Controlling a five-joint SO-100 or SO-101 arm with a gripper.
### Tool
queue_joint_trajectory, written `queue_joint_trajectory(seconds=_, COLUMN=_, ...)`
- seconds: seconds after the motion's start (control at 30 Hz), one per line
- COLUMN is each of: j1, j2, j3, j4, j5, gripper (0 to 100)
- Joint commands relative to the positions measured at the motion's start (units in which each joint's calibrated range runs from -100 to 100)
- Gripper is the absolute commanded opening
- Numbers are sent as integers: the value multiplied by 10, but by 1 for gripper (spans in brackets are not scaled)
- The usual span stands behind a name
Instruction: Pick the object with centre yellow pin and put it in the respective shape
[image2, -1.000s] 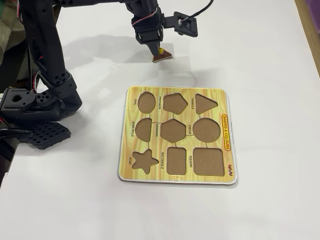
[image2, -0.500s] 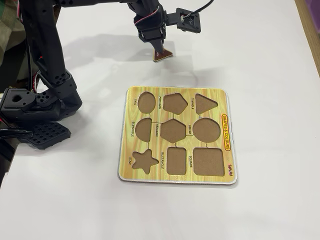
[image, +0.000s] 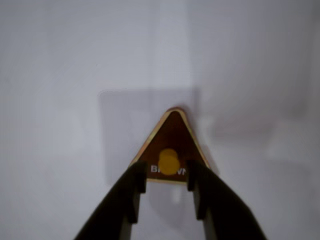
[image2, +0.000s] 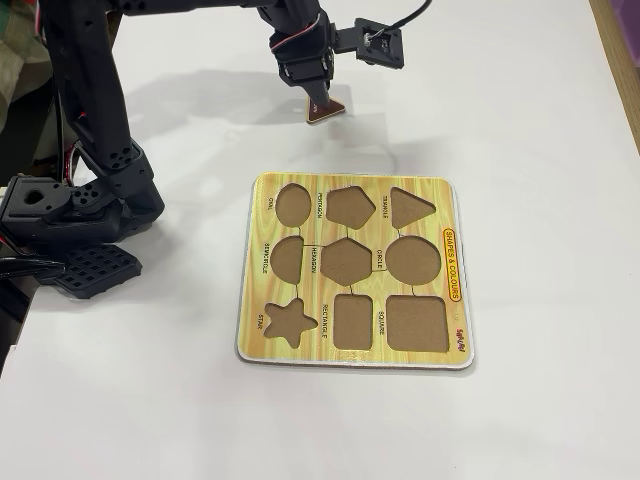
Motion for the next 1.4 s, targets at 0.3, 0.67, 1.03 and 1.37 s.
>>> queue_joint_trajectory(seconds=0.3, j1=11, j2=14, j3=-28, j4=-8, j5=2, gripper=10)
queue_joint_trajectory(seconds=0.67, j1=10, j2=16, j3=-30, j4=-8, j5=2, gripper=9)
queue_joint_trajectory(seconds=1.03, j1=9, j2=16, j3=-29, j4=-8, j5=2, gripper=4)
queue_joint_trajectory(seconds=1.37, j1=9, j2=14, j3=-29, j4=-8, j5=2, gripper=4)
